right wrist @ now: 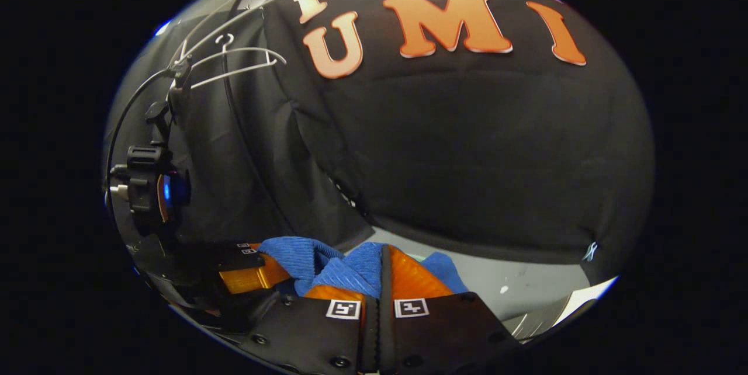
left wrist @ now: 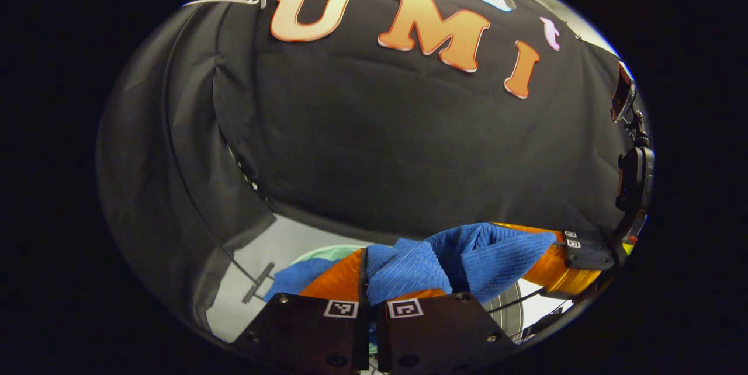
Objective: Grasp the clothes on the hanger with both hands and then place them into the laundry hamper below.
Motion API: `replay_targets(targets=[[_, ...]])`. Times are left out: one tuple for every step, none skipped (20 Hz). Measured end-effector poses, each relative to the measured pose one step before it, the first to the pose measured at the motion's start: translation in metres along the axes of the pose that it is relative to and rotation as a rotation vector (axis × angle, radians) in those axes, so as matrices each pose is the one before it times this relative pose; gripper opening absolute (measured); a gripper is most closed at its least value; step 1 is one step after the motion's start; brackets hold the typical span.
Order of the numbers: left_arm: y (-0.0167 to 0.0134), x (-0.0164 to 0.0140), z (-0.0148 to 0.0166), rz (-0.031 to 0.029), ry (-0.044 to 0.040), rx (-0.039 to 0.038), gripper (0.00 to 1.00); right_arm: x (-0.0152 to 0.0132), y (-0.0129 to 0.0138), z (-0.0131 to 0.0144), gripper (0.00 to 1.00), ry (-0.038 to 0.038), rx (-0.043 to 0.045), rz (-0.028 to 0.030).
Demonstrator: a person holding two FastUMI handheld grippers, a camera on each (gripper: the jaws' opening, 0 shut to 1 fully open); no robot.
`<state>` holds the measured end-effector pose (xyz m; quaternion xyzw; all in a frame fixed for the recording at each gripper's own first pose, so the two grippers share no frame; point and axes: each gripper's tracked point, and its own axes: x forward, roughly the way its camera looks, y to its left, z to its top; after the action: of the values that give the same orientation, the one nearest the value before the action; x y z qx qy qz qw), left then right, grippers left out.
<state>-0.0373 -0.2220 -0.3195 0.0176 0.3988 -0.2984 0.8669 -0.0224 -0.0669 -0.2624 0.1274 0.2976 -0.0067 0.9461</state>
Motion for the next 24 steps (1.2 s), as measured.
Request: replay_targets(targets=[[0.00024,0.0065,-0.01312,0.00153,0.03232,0.00647,0.05,0.00547,-0.00103,-0.022,0.08,0.0559,0.03088,-0.00241],[-0.00104,0.00968,-0.02212,-0.0041,0.04323,0.0139,0.07,0.00608,-0.00143,-0.02464,0.08,0.05705,0.03988,-0.00761],[0.0061,0.00611,-0.02108,0.01863,0.05616,0.00712,0.05,0.00724,-0.0032,-0.0294,0.08,0.06159,0.02757,-0.01078],[0.00249,0.00552,-0.02438,0.01852,0.06306,-0.00657,0.06,0.00991,-0.00431,-0.02525,0.08,0.05312,0.02077,-0.01195],[0.00113,0.00416,-0.01864,0.00925,0.04534,-0.0217,0.06,0.0047,-0.00641,-0.02258,0.08,0.06689,0.00056,-0.00246],[-0.00066,0.00003,-0.0144,0.00371,0.03464,-0.02649,0.06,0.00725,-0.00416,-0.01332,0.08,0.04472,0.00694,-0.00423],[0.0042,-0.00236,-0.00768,0.00386,0.02848,-0.02348,0.06,0.00988,0.00253,-0.01221,0.08,0.029,0.01266,-0.00091],[0.00038,-0.00285,-0.00261,0.00254,0.01094,-0.01109,0.06,0.00491,0.00276,-0.00316,0.08,0.02127,0.01207,-0.00145],[0.00234,-0.00197,-0.0003,0.00421,0.00046,0.00115,0.07,0.00013,0.00065,-0.00053,0.08,0.01968,0.00499,-0.00638],[0.00339,0.0002,-0.00154,0.00533,-0.00276,0.00977,0.07,0.00039,-0.00148,0.00207,0.08,0.01142,-0.00226,-0.00706],[0.00494,-0.00181,0.00189,0.01286,-0.0066,0.01396,0.1,-0.00026,-0.00267,0.00002,0.08,-0.00231,-0.00234,-0.00756],[0.004,-0.00092,-0.0008,0.01268,-0.00778,0.01399,0.12,-0.00103,-0.00147,0.00274,0.08,-0.00512,-0.00162,-0.01028],[0.00369,-0.00022,0.00131,0.00617,-0.00592,0.00423,0.21,0.00044,-0.00084,-0.00078,0.08,0.00049,-0.00295,-0.00731],[0.00082,-0.00066,-0.00108,0.00873,-0.00354,-0.00421,0.24,-0.00032,-0.00118,-0.00053,0.08,0.00475,-0.00526,-0.006],[0.00084,-0.00241,0.00318,0.00335,-0.00491,-0.00951,0.29,-0.00173,-0.0015,-0.00031,0.09,0.00238,-0.00455,-0.00684],[-0.00067,-0.00176,0.00073,0.00171,-0.00723,-0.00948,0.34,-0.0005,-0.00083,0.00095,0.09,0.00066,-0.00207,-0.00283],[0.00014,0.00003,0.00139,0.00473,-0.00869,-0.00303,0.4,0.00203,-0.00229,-0.00087,0.1,-0.00011,-0.00075,-0.00867],[0.00124,-0.00081,0.0,0.00813,-0.00362,0.00418,0.45,0.00182,-0.00029,0.00047,0.13,0.00088,0.00226,-0.00436],[0.00297,0.00005,0.00157,0.01628,-0.0034,0.00869,0.53,-0.00137,-0.00151,-0.00405,0.29,0.00432,0.0065,-0.00799],[0.00327,-0.00227,0.00097,0.01738,-0.00091,0.00886,0.59,-0.00162,0.00187,-0.00126,0.43,0.00697,0.0126,0.00719],[0.00257,-0.00206,0.00117,0.01183,0.0027,0.00389,0.74,0.00025,0.00296,-0.00156,0.57,0.00824,0.01267,0.00937],[0.00345,-0.00311,0.00046,0.01439,-0.00006,-0.00322,0.78,-0.00016,0.00155,-0.00195,0.71,0.0058,0.00861,-0.00089],[0.00319,-0.00141,0.0007,0.01241,0.00245,-0.0064,0.87,-0.0013,0.00053,0.00026,0.84,0.00484,0.00581,-0.00254],[0.00252,0.00082,-0.00415,0.01346,0.00824,-0.00643,0.96,-0.00158,-0.00095,-0.00059,0.98,0.00504,0.00074,-0.00633]])
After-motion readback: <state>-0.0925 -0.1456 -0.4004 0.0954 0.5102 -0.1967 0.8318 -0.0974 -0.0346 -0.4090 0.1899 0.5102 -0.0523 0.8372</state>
